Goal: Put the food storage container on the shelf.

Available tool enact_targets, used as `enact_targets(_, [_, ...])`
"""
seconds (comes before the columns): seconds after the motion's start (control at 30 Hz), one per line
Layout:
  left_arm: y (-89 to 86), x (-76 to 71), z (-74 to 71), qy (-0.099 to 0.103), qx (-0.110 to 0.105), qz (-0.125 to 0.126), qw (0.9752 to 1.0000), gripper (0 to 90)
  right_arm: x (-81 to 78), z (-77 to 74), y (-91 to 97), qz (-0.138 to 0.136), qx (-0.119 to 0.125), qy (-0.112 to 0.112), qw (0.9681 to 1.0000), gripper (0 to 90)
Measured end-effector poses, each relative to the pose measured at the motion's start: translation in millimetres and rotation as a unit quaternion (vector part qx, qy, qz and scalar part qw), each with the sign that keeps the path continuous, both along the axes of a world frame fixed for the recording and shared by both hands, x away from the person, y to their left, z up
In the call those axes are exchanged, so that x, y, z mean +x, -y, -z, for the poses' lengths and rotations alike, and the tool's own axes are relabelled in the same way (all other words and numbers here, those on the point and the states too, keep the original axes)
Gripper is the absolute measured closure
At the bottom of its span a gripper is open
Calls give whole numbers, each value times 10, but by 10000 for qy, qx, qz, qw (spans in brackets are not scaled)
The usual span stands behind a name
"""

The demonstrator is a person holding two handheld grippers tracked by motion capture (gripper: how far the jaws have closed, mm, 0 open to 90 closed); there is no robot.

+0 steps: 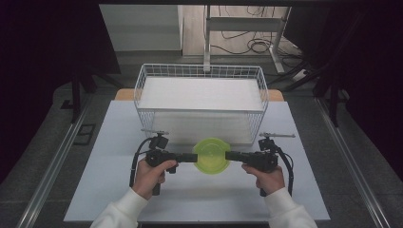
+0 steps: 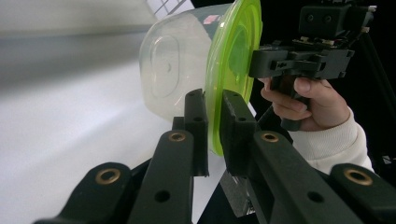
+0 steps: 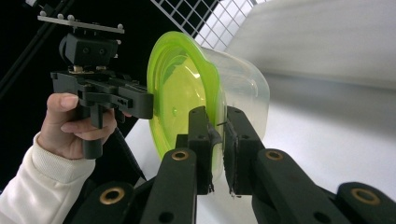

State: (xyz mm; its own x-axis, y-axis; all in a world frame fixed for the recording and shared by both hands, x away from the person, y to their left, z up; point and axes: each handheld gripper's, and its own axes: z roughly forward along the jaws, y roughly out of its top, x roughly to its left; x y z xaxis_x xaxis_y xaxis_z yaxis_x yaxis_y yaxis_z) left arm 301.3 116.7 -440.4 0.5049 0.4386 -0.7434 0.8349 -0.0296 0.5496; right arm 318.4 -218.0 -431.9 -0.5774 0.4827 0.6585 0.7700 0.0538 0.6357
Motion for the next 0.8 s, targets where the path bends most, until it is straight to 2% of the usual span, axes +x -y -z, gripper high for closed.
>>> enact_targets(0.2, [-14, 37, -97, 85, -15, 14, 10000, 826, 26, -114, -12, -3, 1, 118, 9999, 812])
enact_targets(0.33, [-38, 61, -175, 123, -128, 16, 9998, 826, 43, -185, -20, 3, 31, 212, 9998, 813])
enact_targets(0.53, [-71, 104, -365, 333, -104, 66, 9994, 827, 65, -356, -38, 0, 117, 403, 9991, 812])
enact_targets(0.57, [-76, 117, -412, 365, -105, 64, 9993, 826, 81, -428, -45, -2, 115, 480, 9988, 812])
enact_targets(0.63, [-83, 143, -487, 417, -118, 70, 9990, 826, 88, -456, -48, -3, 117, 498, 9987, 812])
enact_targets(0.8, [-106, 227, -673, 565, -123, 74, 9983, 827, 160, -667, -72, 27, 125, 636, 9979, 812])
